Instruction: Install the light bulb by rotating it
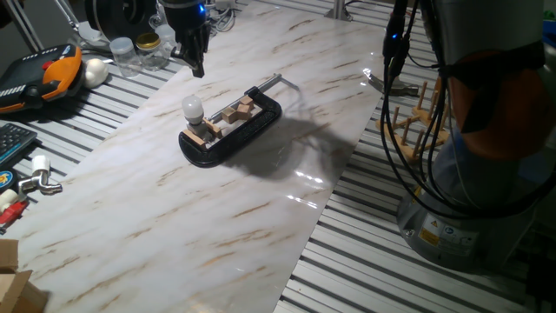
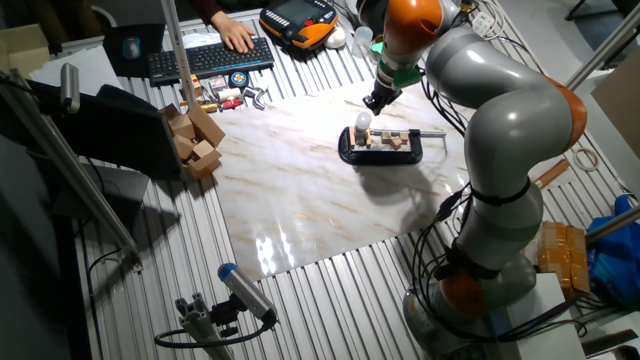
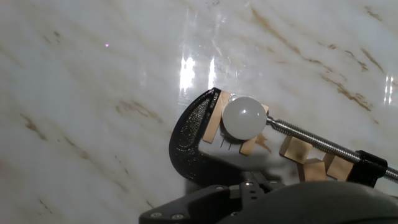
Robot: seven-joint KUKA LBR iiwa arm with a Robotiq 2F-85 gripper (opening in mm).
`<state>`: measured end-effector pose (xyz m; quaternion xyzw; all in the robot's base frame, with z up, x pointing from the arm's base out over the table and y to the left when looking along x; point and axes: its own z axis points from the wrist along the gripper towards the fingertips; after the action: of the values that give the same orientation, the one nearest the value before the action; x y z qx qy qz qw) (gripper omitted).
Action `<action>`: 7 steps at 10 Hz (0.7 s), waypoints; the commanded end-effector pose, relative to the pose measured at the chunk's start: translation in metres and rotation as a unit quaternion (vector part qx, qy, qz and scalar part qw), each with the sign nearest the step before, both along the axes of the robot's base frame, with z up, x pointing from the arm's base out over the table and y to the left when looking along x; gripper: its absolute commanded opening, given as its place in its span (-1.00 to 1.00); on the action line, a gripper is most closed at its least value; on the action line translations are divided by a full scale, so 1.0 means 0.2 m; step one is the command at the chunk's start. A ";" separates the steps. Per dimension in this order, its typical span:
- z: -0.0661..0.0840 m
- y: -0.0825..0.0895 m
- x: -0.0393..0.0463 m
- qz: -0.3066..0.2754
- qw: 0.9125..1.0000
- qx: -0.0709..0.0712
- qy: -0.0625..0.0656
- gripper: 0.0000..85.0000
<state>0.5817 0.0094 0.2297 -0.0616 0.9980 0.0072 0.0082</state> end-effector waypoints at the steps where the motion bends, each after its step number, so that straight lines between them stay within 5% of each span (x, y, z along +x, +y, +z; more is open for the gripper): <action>1: 0.00 0.00 -0.002 0.000 1.000 0.000 -0.001 -1.00; 7: 0.00 0.00 -0.004 -0.004 1.000 -0.002 -0.004 -1.00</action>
<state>0.5810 0.0089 0.2302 -0.0575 0.9983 0.0047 0.0123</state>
